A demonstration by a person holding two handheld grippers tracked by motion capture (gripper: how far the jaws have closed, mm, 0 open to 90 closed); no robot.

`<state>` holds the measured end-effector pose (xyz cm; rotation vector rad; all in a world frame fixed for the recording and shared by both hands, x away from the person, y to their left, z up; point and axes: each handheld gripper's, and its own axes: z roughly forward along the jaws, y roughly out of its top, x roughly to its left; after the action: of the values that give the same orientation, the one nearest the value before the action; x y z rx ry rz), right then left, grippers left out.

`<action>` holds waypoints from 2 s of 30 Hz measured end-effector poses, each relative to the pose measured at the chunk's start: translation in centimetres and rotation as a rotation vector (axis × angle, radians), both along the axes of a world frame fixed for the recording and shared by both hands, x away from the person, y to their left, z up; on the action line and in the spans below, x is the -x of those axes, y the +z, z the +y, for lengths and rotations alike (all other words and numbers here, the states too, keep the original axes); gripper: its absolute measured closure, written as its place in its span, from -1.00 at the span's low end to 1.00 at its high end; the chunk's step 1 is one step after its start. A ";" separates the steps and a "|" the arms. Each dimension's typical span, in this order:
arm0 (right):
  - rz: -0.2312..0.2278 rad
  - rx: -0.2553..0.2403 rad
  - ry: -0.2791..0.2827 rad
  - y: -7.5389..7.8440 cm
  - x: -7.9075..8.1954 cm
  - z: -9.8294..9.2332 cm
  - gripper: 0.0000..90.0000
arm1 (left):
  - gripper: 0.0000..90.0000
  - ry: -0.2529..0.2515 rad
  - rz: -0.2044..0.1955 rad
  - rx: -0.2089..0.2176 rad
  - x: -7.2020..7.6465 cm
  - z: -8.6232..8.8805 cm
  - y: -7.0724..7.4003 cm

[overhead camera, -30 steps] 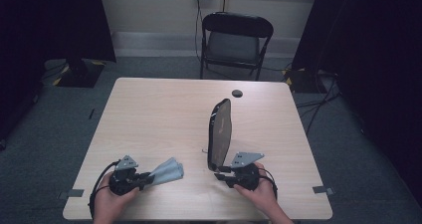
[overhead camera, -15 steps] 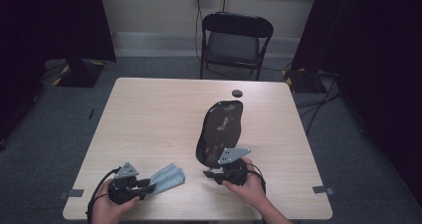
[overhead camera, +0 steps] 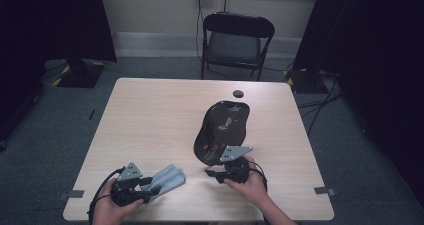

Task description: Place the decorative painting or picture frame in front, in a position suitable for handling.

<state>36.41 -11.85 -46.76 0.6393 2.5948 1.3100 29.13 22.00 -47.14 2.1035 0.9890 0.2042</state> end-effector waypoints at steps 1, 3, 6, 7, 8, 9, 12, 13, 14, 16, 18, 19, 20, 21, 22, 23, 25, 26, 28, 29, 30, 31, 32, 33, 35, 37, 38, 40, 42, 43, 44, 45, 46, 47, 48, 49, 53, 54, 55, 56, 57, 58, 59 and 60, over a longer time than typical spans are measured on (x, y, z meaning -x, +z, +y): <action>0.001 -0.003 -0.007 0.0 0.1 -0.3 0.23 | 0.10 -0.007 -0.004 -0.013 -0.2 -0.2 0.0; 0.000 -0.005 -0.021 0.0 0.2 -0.9 0.23 | 0.08 -0.032 -0.005 -0.039 -0.5 -0.8 -0.1; 0.004 -0.007 -0.049 0.0 0.4 -1.9 0.22 | 0.08 -0.050 0.008 -0.052 -1.0 -1.4 -0.1; 0.006 -0.008 -0.056 0.0 0.5 -2.3 0.22 | 0.09 -0.058 0.011 -0.061 -1.3 -1.5 -0.1; 0.006 -0.008 -0.056 0.0 0.5 -2.3 0.22 | 0.09 -0.058 0.011 -0.061 -1.3 -1.5 -0.1; 0.004 -0.006 -0.064 0.0 0.6 -2.6 0.22 | 0.09 -0.058 0.015 -0.057 -1.5 -1.6 -0.2; 0.007 0.002 -0.092 -0.1 1.1 -3.7 0.21 | 0.06 -0.071 0.030 -0.100 -2.2 -2.0 -0.6; 0.006 0.003 -0.100 0.0 1.2 -4.0 0.20 | 0.03 -0.082 0.022 -0.116 -2.3 -2.2 -0.8; 0.004 0.000 -0.110 0.0 1.3 -4.4 0.19 | 0.00 -0.076 0.018 -0.116 -2.3 -2.4 -0.9; 0.005 -0.001 -0.130 0.0 1.4 -5.0 0.17 | 0.00 -0.094 0.008 -0.163 -2.4 -2.6 -0.8; 0.009 -0.003 -0.144 0.0 1.4 -5.4 0.17 | 0.00 -0.098 -0.002 -0.172 -2.4 -2.8 -0.8; 0.010 -0.006 -0.155 0.1 1.5 -5.8 0.16 | 0.00 -0.098 -0.007 -0.179 -2.4 -2.8 -0.8; 0.009 -0.009 -0.161 0.1 1.5 -6.0 0.15 | 0.01 -0.096 -0.011 -0.184 -2.4 -2.8 -0.8; 0.021 -0.015 -0.185 0.1 1.5 -6.5 0.12 | 0.20 -0.097 -0.014 -0.188 -2.4 -2.8 -0.8; 0.018 -0.016 -0.191 0.1 1.4 -6.7 0.11 | 0.28 -0.094 -0.004 -0.179 -2.4 -2.9 -0.7; 0.019 -0.018 -0.197 0.1 1.4 -6.9 0.11 | 0.41 -0.087 0.007 -0.169 -2.4 -2.9 -0.7; 0.021 -0.014 -0.205 0.1 1.2 -7.2 0.10 | 0.60 -0.064 0.038 -0.153 -2.5 -3.0 -0.6; 0.024 -0.011 -0.210 0.0 1.1 -7.3 0.10 | 0.70 -0.067 0.043 -0.144 -2.5 -3.1 -0.6; 0.030 -0.012 -0.216 -0.1 1.0 -7.4 0.12 | 0.73 -0.066 0.057 -0.150 -2.6 -3.1 -0.5; 0.030 -0.012 -0.216 -0.1 1.0 -7.4 0.12 | 0.73 -0.054 0.073 -0.141 -2.6 -3.1 -0.4; 0.032 -0.003 -0.201 -0.2 1.0 -7.0 0.19 | 0.75 -0.046 0.094 -0.144 -2.7 -3.2 -0.2; 0.027 0.003 -0.189 -0.1 1.0 -6.7 0.22 | 0.75 -0.046 0.094 -0.144 -2.7 -3.2 -0.2; 0.025 0.008 -0.177 -0.1 1.1 -6.3 0.25 | 0.76 -0.034 0.095 -0.146 -2.6 -3.2 0.0; 0.025 0.008 -0.177 -0.1 1.1 -6.3 0.25 | 0.76 -0.034 0.095 -0.146 -2.6 -3.2 0.0; 0.025 0.012 -0.161 -0.1 1.1 -5.5 0.36 | 0.76 -0.025 0.100 -0.129 -2.6 -3.1 0.1; 0.031 0.011 -0.149 -0.3 0.7 -4.5 0.45 | 0.75 -0.012 0.100 -0.091 -2.5 -2.9 0.4; 0.033 0.009 -0.149 -0.4 0.6 -4.2 0.47 | 0.75 -0.012 0.102 -0.090 -2.5 -2.8 0.5; 0.036 0.005 -0.148 -0.4 0.5 -4.0 0.50 | 0.75 -0.004 0.104 -0.084 -2.5 -2.8 0.6; 0.044 -0.005 -0.134 -0.5 0.3 -3.1 0.53 | 0.75 -0.003 0.115 -0.073 -2.5 -2.6 0.7; 0.044 -0.005 -0.134 -0.5 0.3 -3.1 0.53 | 0.75 -0.003 0.115 -0.073 -2.5 -2.6 0.7; 0.049 -0.008 -0.117 -0.4 0.1 -2.5 0.54 | 0.75 0.000 0.109 -0.068 -2.5 -2.7 0.7; 0.049 -0.008 -0.117 -0.4 0.1 -2.5 0.54 | 0.75 -0.002 0.110 -0.066 -2.5 -2.7 0.8; 0.046 -0.006 -0.103 -0.4 0.0 -2.1 0.55 | 0.75 -0.001 0.105 -0.065 -2.5 -2.7 0.8; 0.040 -0.010 -0.084 -0.3 -0.1 -1.3 0.55 | 0.75 0.007 0.101 -0.056 -2.5 -2.5 1.0; 0.045 -0.012 -0.081 -0.3 -0.2 -0.9 0.57 | 0.75 0.012 0.094 -0.058 -2.5 -2.4 1.1; 0.047 -0.019 -0.072 -0.2 -0.3 -0.6 0.59 | 0.75 0.012 0.094 -0.058 -2.5 -2.4 1.1; 0.041 -0.016 -0.059 -0.2 -0.4 0.5 0.56 | 0.75 0.026 0.082 -0.036 -2.5 -1.9 1.4; 0.039 -0.020 -0.054 -0.2 -0.5 1.1 0.54 | 0.75 0.029 0.077 -0.031 -2.5 -1.8 1.5; 0.039 -0.020 -0.054 -0.2 -0.5 1.1 0.54 | 0.74 0.029 0.077 -0.031 -2.5 -1.8 1.5; 0.029 -0.010 -0.055 -0.1 -0.6 1.6 0.54 | 0.74 0.037 0.071 -0.022 -2.5 -1.6 1.5; 0.025 -0.013 -0.056 -0.1 -0.8 1.8 0.54 | 0.74 0.037 0.071 -0.022 -2.5 -1.6 1.5; 0.026 -0.017 -0.052 -0.1 -0.9 2.1 0.54 | 0.74 0.032 0.076 -0.027 -2.5 -1.5 1.5; 0.026 -0.017 -0.052 -0.1 -0.9 2.1 0.54 | 0.74 0.035 0.072 -0.024 -2.5 -1.5 1.5; 0.027 -0.011 -0.051 -0.2 -1.0 2.7 0.52 | 0.74 0.039 0.077 -0.020 -2.5 -1.5 1.5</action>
<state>37.46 -9.11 -46.92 0.7250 2.5764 1.3107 31.62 20.49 -45.65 2.1252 1.0784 0.1550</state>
